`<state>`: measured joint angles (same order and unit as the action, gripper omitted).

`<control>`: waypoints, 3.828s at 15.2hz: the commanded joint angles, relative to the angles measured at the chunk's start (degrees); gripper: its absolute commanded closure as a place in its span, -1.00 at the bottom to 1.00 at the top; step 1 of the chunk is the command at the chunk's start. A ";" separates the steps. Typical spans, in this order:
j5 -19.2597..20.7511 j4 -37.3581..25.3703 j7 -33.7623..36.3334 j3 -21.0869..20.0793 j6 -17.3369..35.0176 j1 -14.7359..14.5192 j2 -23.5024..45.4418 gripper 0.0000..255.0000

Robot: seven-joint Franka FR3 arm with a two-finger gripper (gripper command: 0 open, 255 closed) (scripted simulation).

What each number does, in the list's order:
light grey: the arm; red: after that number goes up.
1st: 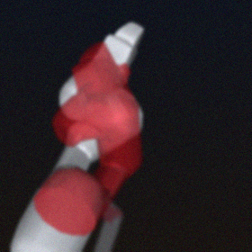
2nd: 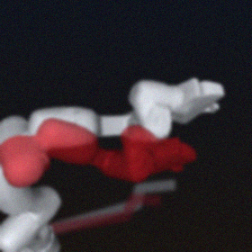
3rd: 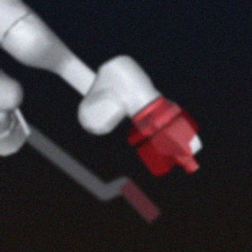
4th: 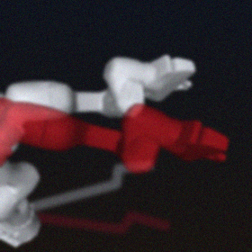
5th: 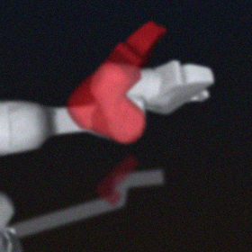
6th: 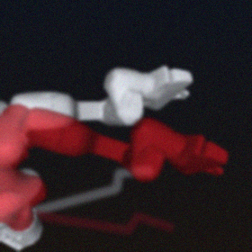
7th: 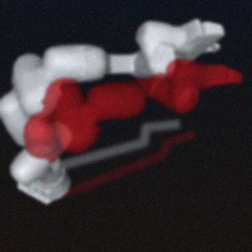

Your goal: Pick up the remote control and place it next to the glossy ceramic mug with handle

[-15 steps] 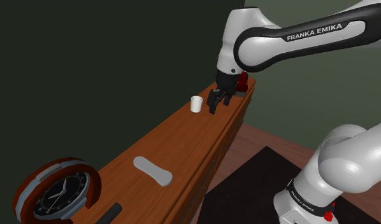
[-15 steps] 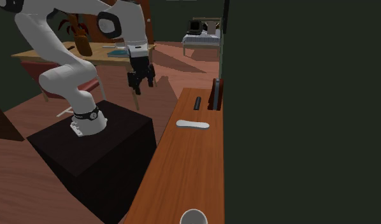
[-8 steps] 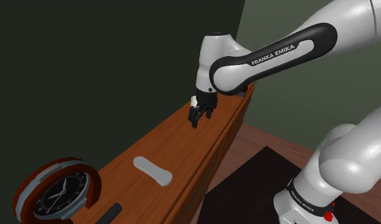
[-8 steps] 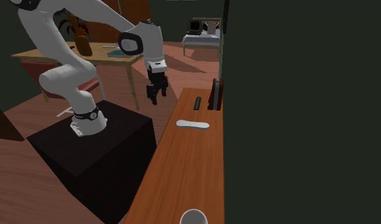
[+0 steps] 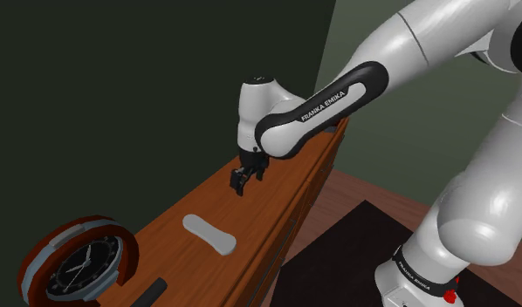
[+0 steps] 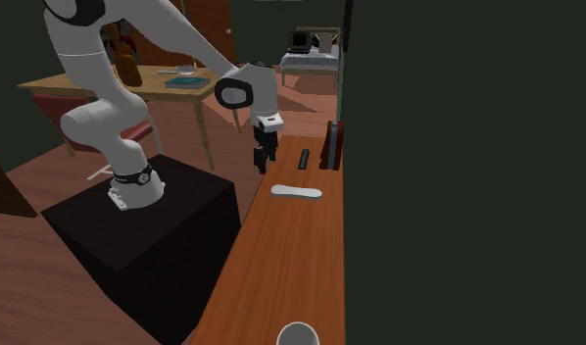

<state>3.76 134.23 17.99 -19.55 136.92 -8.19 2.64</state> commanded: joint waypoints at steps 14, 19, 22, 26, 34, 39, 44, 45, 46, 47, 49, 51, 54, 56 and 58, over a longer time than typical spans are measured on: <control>14.28 -22.86 11.44 2.61 6.41 -11.23 32.76 -1.00; 15.29 -23.74 12.09 3.60 8.32 -12.03 35.57 -1.00; 16.10 -24.45 12.62 4.45 9.95 -12.63 37.89 -1.00; 16.10 -24.45 12.61 4.45 9.95 -12.63 37.89 -1.00; 16.09 -24.45 12.61 4.45 9.94 -12.63 37.89 1.00; 16.09 -24.45 12.61 4.45 9.95 -12.62 37.89 1.00; 15.20 -23.58 12.01 3.50 8.16 -11.91 35.25 1.00; 14.96 -23.40 11.85 3.26 7.69 -11.73 34.60 1.00; 14.72 -23.22 11.68 3.03 7.23 -11.56 33.96 1.00; 14.48 -23.06 11.52 2.80 6.75 -11.38 33.32 1.00; 13.97 -22.78 11.18 2.33 5.79 -11.04 32.06 1.00; 13.45 -22.55 10.83 1.88 4.80 -10.70 30.82 1.00; 12.65 -22.30 10.29 1.22 3.27 -10.22 29.00 1.00; 12.11 -22.19 9.92 0.79 2.23 -9.91 27.82 1.00; 11.55 -22.13 9.55 0.39 1.17 -9.61 26.66 1.00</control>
<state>15.61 112.07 27.71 -18.93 138.66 -17.94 29.93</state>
